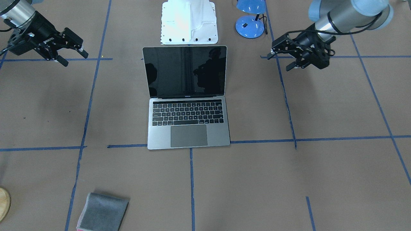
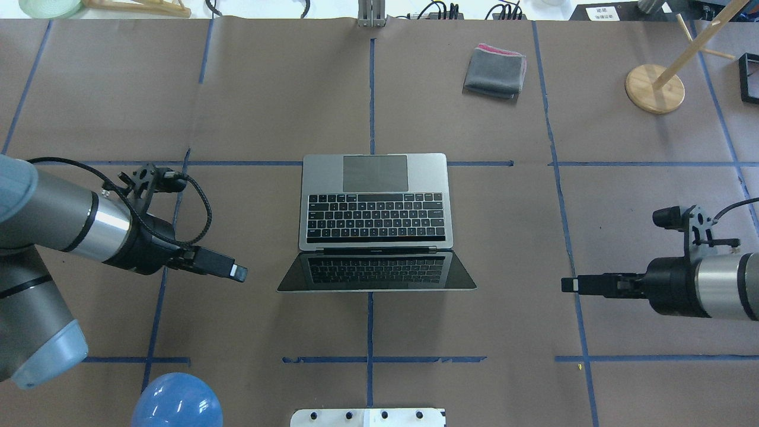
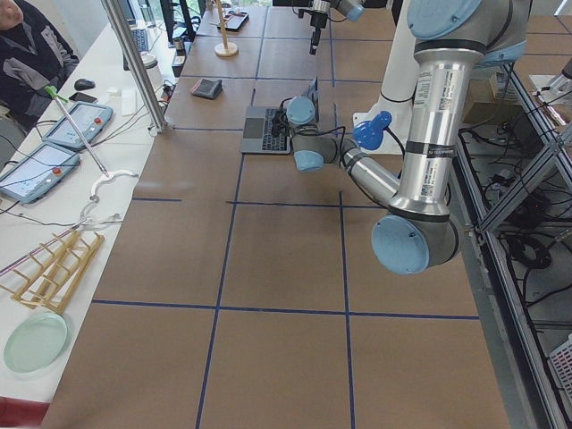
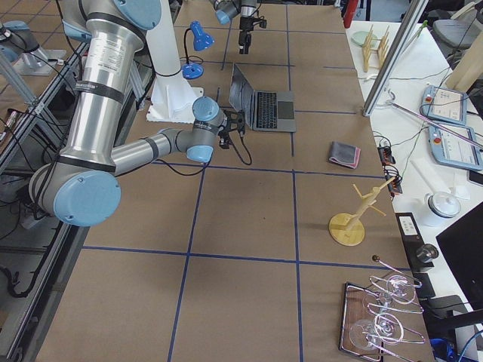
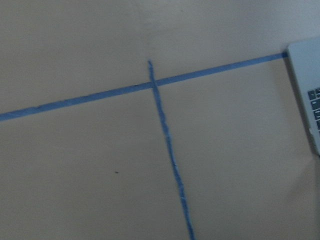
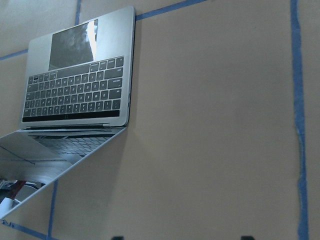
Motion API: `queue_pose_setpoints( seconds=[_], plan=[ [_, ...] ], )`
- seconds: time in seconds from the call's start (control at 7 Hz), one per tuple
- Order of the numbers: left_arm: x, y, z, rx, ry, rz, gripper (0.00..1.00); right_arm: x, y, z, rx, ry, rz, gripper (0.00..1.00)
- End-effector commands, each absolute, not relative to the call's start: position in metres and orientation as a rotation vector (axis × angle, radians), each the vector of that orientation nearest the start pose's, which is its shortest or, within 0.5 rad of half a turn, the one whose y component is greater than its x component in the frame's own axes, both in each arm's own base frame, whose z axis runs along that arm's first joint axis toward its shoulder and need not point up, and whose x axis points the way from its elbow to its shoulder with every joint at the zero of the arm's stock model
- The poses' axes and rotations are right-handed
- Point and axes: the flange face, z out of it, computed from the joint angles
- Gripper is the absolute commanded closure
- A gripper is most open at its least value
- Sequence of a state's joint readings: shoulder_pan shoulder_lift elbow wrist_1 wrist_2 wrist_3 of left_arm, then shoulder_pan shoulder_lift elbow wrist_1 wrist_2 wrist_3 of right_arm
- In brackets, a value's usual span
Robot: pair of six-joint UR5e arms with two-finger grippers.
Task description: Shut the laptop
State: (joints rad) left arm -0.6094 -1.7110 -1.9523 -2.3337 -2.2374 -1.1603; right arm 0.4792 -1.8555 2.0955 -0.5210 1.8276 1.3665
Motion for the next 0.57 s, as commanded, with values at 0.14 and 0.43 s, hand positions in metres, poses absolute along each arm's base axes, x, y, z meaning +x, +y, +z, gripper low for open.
queue_pose_setpoints(
  seconds=[0.14,0.43],
  plan=[
    [0.404,-0.314,0.305,0.112,1.373,0.384,0.85,-0.341,-0.233,0.392,0.297,-1.312,0.069,0.87],
    [0.406,-0.313,0.307,0.144,1.371,0.424,0.95,-0.365,-0.214,0.381,0.345,-1.332,0.077,0.93]
  ],
)
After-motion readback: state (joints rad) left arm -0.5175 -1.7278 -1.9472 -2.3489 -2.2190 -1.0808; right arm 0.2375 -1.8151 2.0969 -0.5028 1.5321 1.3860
